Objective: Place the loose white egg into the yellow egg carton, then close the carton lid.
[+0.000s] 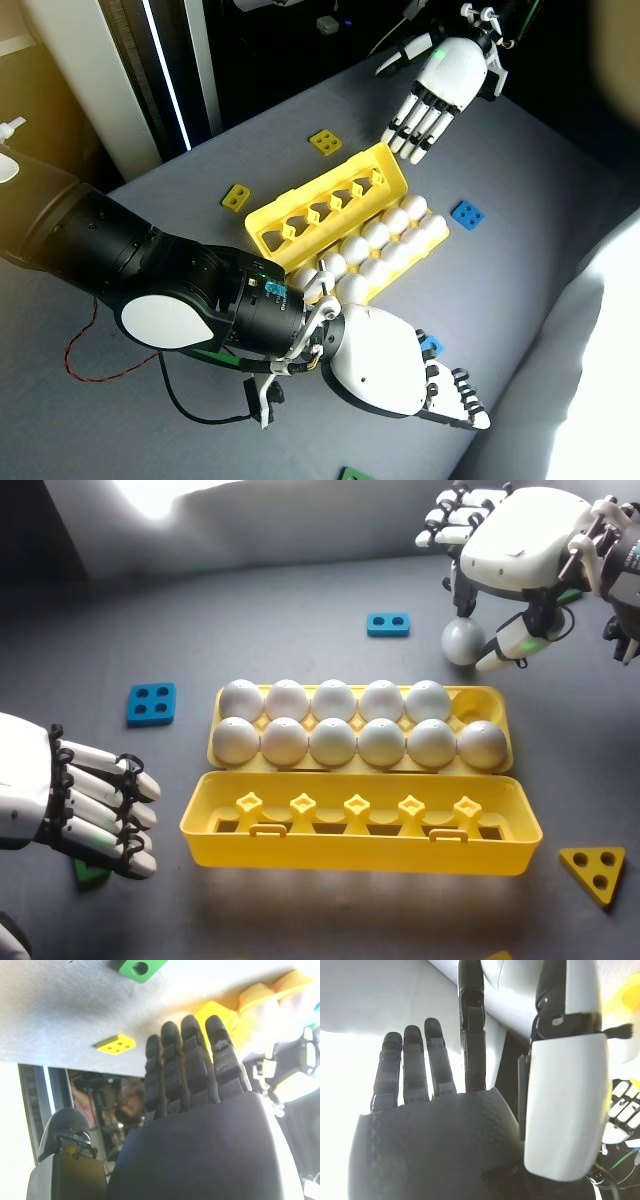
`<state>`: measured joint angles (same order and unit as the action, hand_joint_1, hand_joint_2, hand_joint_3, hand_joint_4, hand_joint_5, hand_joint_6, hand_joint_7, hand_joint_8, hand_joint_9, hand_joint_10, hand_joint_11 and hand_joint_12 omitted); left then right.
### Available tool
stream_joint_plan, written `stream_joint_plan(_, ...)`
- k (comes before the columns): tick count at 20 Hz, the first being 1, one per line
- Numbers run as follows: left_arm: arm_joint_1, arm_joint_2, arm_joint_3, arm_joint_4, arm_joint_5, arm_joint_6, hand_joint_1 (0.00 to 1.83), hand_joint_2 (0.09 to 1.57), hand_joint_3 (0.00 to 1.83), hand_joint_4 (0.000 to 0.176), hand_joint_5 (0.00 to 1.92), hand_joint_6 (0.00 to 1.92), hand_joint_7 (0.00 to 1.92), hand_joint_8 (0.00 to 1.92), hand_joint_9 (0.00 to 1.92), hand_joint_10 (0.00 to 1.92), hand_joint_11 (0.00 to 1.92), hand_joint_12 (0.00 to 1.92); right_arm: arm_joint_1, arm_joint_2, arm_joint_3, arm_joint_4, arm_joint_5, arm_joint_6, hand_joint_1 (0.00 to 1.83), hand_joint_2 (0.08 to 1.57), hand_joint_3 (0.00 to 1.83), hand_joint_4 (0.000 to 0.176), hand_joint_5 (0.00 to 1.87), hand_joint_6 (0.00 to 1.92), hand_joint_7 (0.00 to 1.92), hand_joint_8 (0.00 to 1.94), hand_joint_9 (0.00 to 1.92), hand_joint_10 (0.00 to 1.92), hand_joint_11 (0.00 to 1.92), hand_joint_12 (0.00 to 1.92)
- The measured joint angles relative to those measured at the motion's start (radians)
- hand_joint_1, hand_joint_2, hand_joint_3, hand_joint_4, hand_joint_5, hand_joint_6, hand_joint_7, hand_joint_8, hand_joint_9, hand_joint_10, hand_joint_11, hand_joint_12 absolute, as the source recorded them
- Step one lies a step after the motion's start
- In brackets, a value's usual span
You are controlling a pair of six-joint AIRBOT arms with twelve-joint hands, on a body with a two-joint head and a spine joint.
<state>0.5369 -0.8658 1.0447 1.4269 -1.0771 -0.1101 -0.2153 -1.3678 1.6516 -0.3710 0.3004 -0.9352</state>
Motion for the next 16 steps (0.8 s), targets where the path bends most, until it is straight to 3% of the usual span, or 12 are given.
stream_joint_plan(1,0.0,0.0,0.0,0.0,0.0,0.0,0.0,1.11,0.0,0.0,0.35,0.0,0.38,0.0,0.29,0.0,0.0,0.32,0.0,0.0,-0.004,0.0,0.0,0.0,0.87,0.83,0.0,0.1,1.05,0.0,0.16,0.0,0.06,0.0,0.01,0.0)
stream_joint_plan(3,0.0,0.0,0.0,0.0,0.0,0.0,0.0,1.11,0.0,0.0,0.34,0.0,0.38,0.0,0.29,0.0,0.0,0.34,-0.002,0.0,-0.009,-0.001,0.003,0.0,0.87,0.83,0.0,0.096,1.04,0.0,0.16,0.0,0.07,0.0,0.0,0.0)
stream_joint_plan(5,0.0,0.0,0.0,0.0,0.0,0.0,0.0,1.11,0.0,0.0,0.35,0.0,0.39,0.0,0.3,0.0,0.0,0.36,-0.007,0.0,-0.019,-0.004,0.011,0.0,0.85,0.83,0.0,0.122,1.04,0.0,0.16,0.0,0.07,0.0,0.02,0.01)
stream_joint_plan(6,0.0,0.0,0.0,0.0,0.0,0.0,0.0,1.11,0.0,0.0,0.35,0.0,0.4,0.0,0.31,0.0,0.0,0.38,-0.01,0.0,-0.022,-0.005,0.017,0.0,0.84,0.84,0.0,0.125,1.04,0.0,0.16,0.0,0.06,0.0,0.01,0.01)
stream_joint_plan(13,0.0,0.0,0.002,0.0,0.003,0.0,0.0,1.11,0.0,0.0,0.34,0.0,0.37,0.0,0.28,0.0,0.0,0.34,-0.025,0.0,-0.025,-0.003,0.033,0.001,0.85,0.83,0.0,0.121,1.03,0.0,0.18,0.01,0.07,0.0,0.01,0.01)
stream_joint_plan(14,0.0,0.0,0.002,-0.001,0.002,0.0,0.0,1.11,0.0,0.0,0.34,0.0,0.37,0.0,0.28,0.0,0.0,0.34,-0.027,0.001,-0.025,-0.002,0.034,0.001,0.84,0.84,0.0,0.104,1.04,0.01,0.17,0.0,0.06,0.0,0.0,0.01)
stream_joint_plan(16,0.0,0.0,0.002,0.002,0.003,0.0,0.0,1.11,0.0,0.0,0.35,0.0,0.38,0.0,0.29,0.0,0.0,0.34,-0.031,0.003,-0.025,-0.002,0.037,0.001,0.87,0.83,0.0,0.092,1.05,0.01,0.17,0.0,0.07,0.0,0.0,0.0)
